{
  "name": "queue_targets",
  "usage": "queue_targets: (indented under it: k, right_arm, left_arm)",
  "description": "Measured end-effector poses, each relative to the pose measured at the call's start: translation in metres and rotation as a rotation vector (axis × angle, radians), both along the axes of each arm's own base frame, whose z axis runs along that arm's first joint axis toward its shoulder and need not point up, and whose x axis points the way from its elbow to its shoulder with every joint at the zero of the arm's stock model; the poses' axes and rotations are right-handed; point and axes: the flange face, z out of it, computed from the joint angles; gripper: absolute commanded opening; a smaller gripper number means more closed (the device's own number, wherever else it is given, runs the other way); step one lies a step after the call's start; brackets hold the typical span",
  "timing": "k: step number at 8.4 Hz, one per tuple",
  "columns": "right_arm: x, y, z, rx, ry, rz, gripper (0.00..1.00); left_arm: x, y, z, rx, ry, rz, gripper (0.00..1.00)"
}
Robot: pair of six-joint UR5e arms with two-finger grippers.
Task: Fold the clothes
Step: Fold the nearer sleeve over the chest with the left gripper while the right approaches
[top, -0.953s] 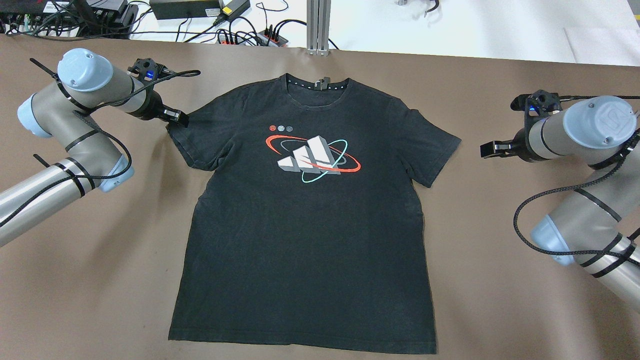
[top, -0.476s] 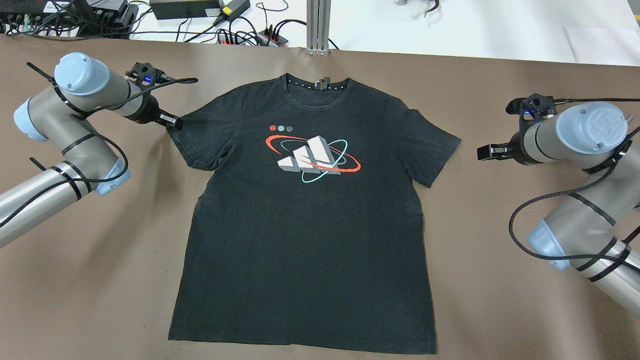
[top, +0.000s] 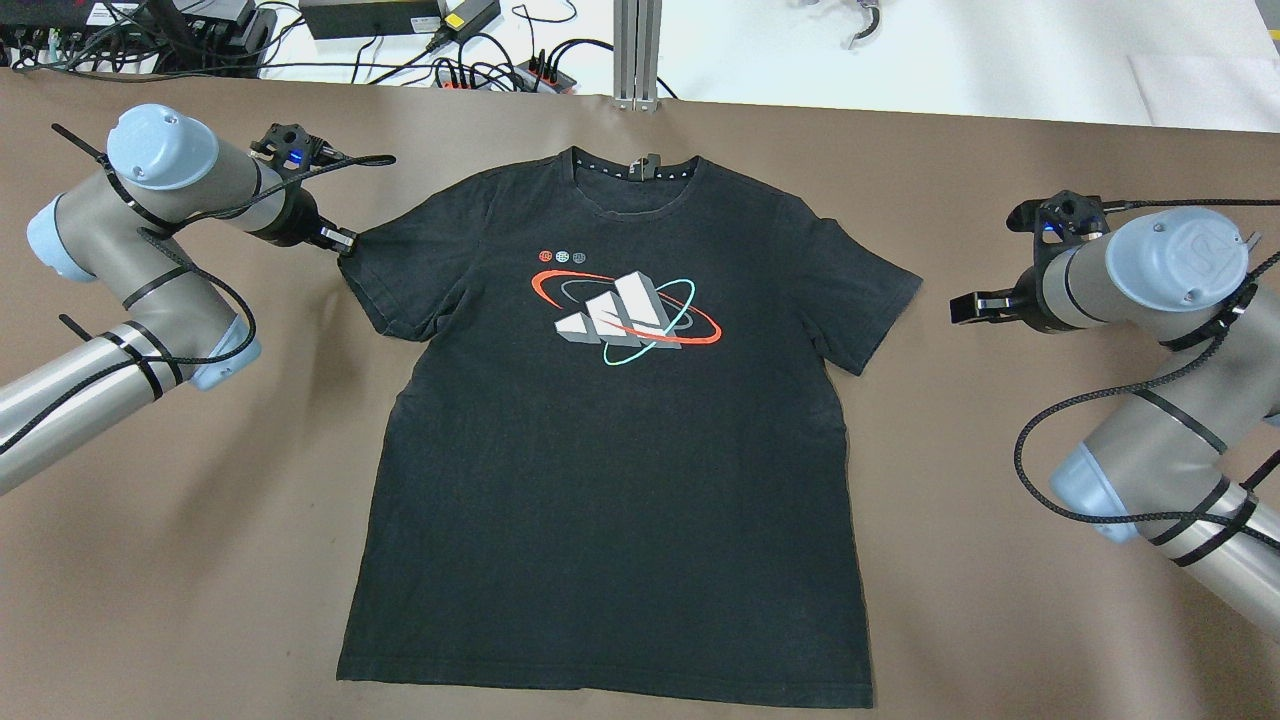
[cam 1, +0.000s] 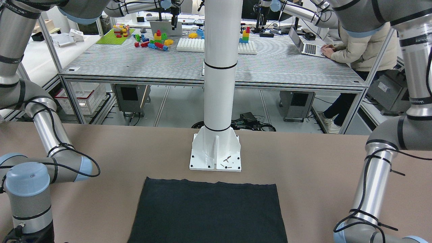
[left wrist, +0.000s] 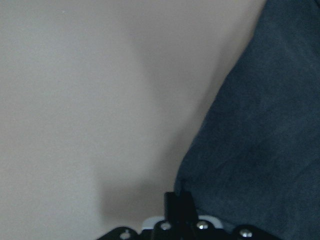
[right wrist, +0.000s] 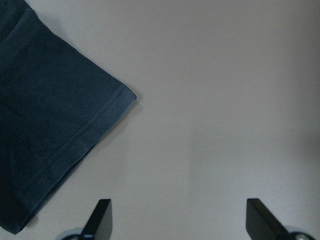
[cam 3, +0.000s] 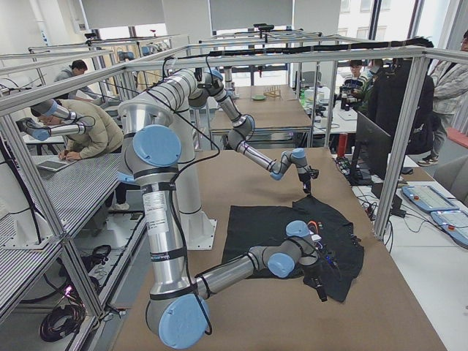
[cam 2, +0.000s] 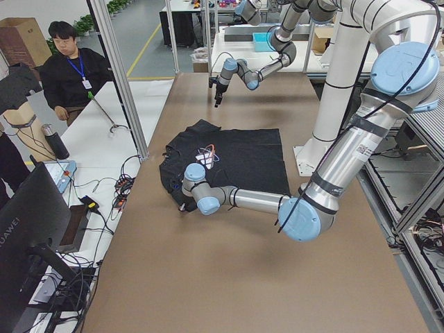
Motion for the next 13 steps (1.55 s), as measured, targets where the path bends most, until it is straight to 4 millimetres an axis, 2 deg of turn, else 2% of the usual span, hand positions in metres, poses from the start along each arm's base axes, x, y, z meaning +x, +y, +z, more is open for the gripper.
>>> queue_targets:
  k: [2,3,6,7,8,11,13]
  right_arm:
    - [0.000,0.000,0.000,0.000,-0.001,0.000,0.94]
    - [0.000,0.000,0.000,0.001,0.000,0.000,0.94]
    - [-0.001,0.000,0.000,0.000,0.000,-0.001,0.94]
    - [-0.001,0.000,0.000,0.000,0.000,-0.001,0.94]
    - [-0.001,0.001,0.000,0.000,0.000,-0.002,0.94]
    - [-0.001,0.001,0.001,-0.001,0.001,-0.003,0.94]
    - [-0.001,0.000,0.003,-0.003,0.003,-0.003,0.94]
  left_arm:
    - [-0.001,-0.001,-0.013,0.007,0.019,-0.006,0.00]
    - [-0.003,0.000,-0.031,0.012,0.045,-0.018,0.00]
    - [0.006,-0.003,-0.112,-0.039,0.141,-0.083,0.00]
    - [0.017,-0.002,-0.140,-0.066,0.175,-0.100,0.00]
    - [0.036,0.005,-0.165,-0.089,0.203,-0.113,0.00]
    - [0.124,0.041,-0.229,-0.131,0.217,-0.170,0.00]
    - [0.167,0.064,-0.252,-0.142,0.211,-0.191,0.00]
